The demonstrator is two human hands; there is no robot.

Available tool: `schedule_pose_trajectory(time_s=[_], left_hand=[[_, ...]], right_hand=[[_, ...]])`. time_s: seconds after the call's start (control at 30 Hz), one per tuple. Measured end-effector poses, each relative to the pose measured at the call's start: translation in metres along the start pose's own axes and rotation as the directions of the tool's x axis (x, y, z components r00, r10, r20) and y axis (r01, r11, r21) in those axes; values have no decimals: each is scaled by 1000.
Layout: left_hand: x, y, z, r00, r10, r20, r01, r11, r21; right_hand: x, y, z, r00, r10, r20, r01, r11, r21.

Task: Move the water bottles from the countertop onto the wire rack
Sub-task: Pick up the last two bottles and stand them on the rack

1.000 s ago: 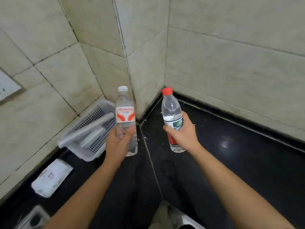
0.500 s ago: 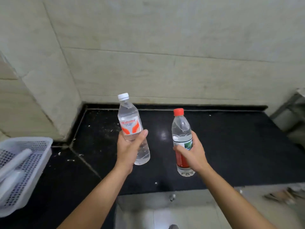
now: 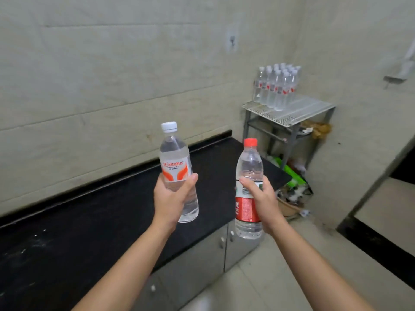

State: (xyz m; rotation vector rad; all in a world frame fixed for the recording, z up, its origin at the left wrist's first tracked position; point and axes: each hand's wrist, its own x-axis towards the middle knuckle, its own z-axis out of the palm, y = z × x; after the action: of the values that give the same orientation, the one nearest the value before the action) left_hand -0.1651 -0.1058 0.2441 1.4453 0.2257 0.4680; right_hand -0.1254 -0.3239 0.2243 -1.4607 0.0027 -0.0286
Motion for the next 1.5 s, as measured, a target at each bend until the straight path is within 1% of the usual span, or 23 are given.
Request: schedule_pose_trajectory(time_s=[0.2, 0.3, 0.37, 0.47, 0.6, 0.67, 0.73, 0.87, 0.97, 1.13, 1.2, 1.33, 1.4, 1.5], left_hand=[[-19, -23, 174, 980, -78, 184, 76, 997, 18], [-20, -31, 242, 966, -117, 232, 116, 993, 19], [-13, -40, 278, 955, -139, 262, 138, 990, 21], [4, -57, 320, 944, -151, 292, 145, 989, 42], [48, -91, 371, 932, -153, 328, 144, 988, 52], [81, -111, 401, 931, -135, 339, 133, 991, 28], [119, -126, 435, 933, -112, 342, 115, 993, 12], [197, -134, 503, 942, -111, 316, 136, 989, -58], [253, -119, 548, 942, -36, 334, 66, 995, -77], [325, -98, 611, 933, 105, 344, -89, 994, -61], [347, -101, 635, 935, 167, 313, -171, 985, -14], [379, -118, 684, 958, 209, 196, -240, 959, 151], [397, -130, 708, 961, 206, 185, -241, 951, 192], [428, -148, 757, 961, 239, 141, -270, 922, 279]], right_hand=[[32, -8, -165, 993, 10, -115, -8, 1000, 23], [56, -15, -224, 989, 26, -147, -18, 998, 58], [73, -19, -254, 983, 64, -170, -45, 992, 116], [107, -15, -289, 977, 83, -195, -52, 986, 159], [164, 0, -318, 968, 99, -232, -74, 991, 114], [199, 4, -329, 960, 98, -261, -82, 994, 73], [239, 3, -341, 958, 60, -280, -63, 998, -2], [330, -29, -361, 953, 5, -304, -34, 995, -91], [398, -60, -375, 929, -112, -353, 69, 989, -134], [492, -90, -399, 892, -213, -398, 171, 976, -137], [528, -92, -407, 885, -252, -392, 208, 966, -151], [604, -82, -426, 903, -255, -346, 218, 966, -141], [644, -78, -438, 921, -253, -296, 223, 966, -131], [719, -72, -464, 933, -303, -197, 283, 951, -121]])
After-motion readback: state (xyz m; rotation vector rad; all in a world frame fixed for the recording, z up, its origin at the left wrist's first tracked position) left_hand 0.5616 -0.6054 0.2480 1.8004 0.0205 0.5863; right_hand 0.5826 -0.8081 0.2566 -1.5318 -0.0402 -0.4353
